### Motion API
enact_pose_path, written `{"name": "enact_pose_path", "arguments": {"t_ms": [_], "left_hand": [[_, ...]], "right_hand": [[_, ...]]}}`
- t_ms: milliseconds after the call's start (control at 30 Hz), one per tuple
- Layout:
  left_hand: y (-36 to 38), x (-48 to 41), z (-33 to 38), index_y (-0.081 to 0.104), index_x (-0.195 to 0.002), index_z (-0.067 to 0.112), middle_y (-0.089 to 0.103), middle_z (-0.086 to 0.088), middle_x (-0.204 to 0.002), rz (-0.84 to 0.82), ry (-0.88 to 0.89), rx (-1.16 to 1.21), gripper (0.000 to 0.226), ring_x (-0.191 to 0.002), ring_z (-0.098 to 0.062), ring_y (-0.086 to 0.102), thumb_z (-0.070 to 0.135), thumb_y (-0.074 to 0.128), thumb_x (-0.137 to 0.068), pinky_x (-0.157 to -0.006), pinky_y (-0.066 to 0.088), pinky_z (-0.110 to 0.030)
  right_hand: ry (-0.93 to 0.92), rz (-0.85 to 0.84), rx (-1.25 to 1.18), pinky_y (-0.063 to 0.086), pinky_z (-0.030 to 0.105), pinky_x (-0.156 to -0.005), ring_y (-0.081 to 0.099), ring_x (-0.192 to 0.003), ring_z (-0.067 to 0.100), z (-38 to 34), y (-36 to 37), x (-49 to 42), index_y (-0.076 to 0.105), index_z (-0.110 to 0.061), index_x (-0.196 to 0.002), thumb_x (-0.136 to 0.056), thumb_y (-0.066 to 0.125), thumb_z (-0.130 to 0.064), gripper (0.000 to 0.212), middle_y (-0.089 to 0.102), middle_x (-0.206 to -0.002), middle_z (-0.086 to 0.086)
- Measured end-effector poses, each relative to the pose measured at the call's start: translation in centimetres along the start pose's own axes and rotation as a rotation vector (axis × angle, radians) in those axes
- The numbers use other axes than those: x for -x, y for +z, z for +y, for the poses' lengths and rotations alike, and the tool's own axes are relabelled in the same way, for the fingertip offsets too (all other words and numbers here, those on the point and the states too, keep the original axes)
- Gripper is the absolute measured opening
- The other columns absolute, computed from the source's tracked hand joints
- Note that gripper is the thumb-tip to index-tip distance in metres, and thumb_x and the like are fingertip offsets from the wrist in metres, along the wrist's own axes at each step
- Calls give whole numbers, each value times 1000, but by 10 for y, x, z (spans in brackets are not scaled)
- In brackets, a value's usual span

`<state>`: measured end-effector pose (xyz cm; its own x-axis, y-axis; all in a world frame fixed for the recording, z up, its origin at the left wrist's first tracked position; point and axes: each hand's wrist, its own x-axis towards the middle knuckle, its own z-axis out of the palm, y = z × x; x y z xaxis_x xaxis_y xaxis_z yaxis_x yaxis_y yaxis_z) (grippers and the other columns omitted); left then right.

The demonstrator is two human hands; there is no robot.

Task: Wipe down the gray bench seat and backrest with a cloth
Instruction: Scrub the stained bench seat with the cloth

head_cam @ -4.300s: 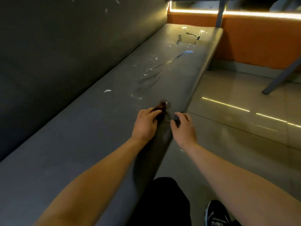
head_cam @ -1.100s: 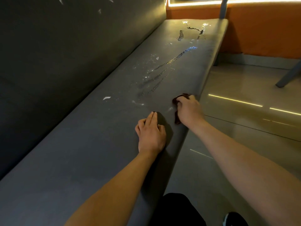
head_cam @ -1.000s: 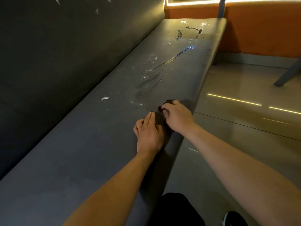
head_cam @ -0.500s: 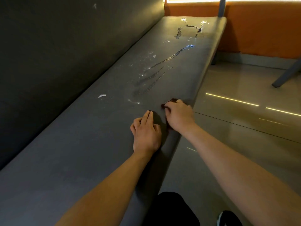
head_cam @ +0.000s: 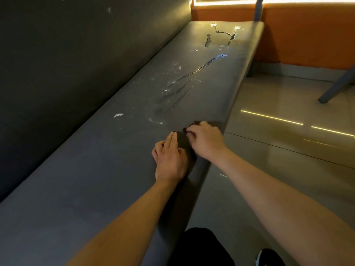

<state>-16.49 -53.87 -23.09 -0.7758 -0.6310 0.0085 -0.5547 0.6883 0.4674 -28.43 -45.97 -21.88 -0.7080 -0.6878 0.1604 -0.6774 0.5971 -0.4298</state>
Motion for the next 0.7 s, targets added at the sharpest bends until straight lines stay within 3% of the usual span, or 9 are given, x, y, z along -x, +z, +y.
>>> {"name": "enact_pose_path", "arguments": {"t_ms": [100,200,300,433,567,700], "left_hand": [[0,0,-2,28,-158,21,28,3,-164,13,5,38,54,-134,-24,27,31,28,-105,-117,21,-42],[-1,-1,-4,25,-160,18,24,2,-166,3,20,1,56,-135,-23,26,26,31,-106,-117,17,-38],[-2,0,-3,23,-161,18,22,3,-166,5,5,1,56,-138,-22,23,26,33,-107,-119,16,-38],[0,-1,-2,23,-161,18,23,2,-166,15,-3,5,56,-139,-22,23,26,33,-106,-119,17,-39],[1,-1,-1,22,-161,18,23,2,-166,23,-3,4,56,-138,-23,23,25,31,-106,-118,17,-40],[0,0,-1,31,-156,19,31,-1,-163,44,7,56,50,-134,-22,26,25,28,-107,-117,19,-41]], "right_hand": [[-181,-92,7,35,42,-93,59,-107,22,-13,2,8,69,-34,-118,-103,45,-33,28,62,-110,-2],[-49,8,86,32,46,-98,48,-117,27,13,-4,-11,66,-38,-126,-104,45,-37,30,54,-118,0],[159,116,73,32,44,-103,34,-124,29,38,-8,-24,70,-30,-117,-104,46,-36,28,43,-133,1],[142,87,126,35,45,-108,40,-127,29,27,3,-20,65,-19,-124,-105,44,-41,36,48,-135,4],[21,77,-23,45,39,-102,52,-117,26,17,2,-8,68,-15,-123,-102,54,-26,28,58,-121,5],[-238,-11,-123,48,40,-94,56,-105,26,-4,12,11,74,-17,-116,-98,59,-20,23,63,-109,3]]}}
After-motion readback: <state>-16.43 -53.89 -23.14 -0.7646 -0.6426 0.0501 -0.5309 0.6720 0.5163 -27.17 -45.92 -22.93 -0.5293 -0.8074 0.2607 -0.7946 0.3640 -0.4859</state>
